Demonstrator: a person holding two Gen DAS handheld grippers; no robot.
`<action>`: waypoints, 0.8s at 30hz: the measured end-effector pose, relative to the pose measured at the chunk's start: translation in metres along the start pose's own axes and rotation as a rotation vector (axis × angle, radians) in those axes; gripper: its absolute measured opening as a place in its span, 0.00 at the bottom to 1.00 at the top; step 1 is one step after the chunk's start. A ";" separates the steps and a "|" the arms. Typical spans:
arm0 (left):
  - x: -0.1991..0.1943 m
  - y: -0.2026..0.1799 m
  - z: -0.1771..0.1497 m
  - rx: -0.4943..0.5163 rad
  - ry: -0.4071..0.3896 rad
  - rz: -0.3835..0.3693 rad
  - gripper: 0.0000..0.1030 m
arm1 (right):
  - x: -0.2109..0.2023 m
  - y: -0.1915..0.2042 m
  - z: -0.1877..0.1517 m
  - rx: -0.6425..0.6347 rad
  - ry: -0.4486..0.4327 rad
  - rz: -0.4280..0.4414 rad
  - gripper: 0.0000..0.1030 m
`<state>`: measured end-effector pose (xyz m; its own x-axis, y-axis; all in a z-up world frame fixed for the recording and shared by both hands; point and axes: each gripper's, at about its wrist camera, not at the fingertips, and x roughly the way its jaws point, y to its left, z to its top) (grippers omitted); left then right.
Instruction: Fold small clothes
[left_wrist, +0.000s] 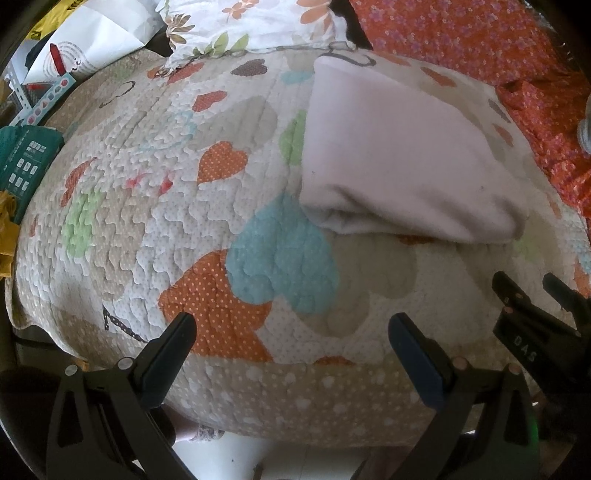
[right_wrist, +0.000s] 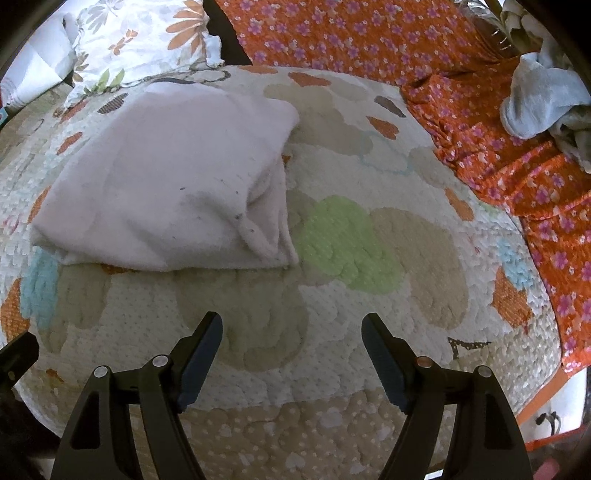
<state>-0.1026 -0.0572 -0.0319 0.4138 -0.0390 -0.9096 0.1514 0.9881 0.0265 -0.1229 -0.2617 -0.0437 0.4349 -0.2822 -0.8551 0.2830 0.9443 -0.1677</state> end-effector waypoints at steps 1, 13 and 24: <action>0.000 0.000 0.000 -0.002 0.000 -0.001 1.00 | 0.000 0.000 0.000 0.001 0.004 -0.003 0.80; 0.000 -0.004 -0.003 0.001 0.005 -0.002 1.00 | 0.000 0.000 -0.003 -0.025 0.019 -0.058 0.81; -0.007 -0.011 -0.008 0.024 -0.013 0.030 1.00 | -0.016 -0.006 -0.005 -0.011 0.009 -0.048 0.84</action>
<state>-0.1141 -0.0662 -0.0293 0.4296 -0.0118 -0.9030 0.1602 0.9851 0.0633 -0.1359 -0.2623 -0.0316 0.4134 -0.3262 -0.8501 0.2941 0.9314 -0.2144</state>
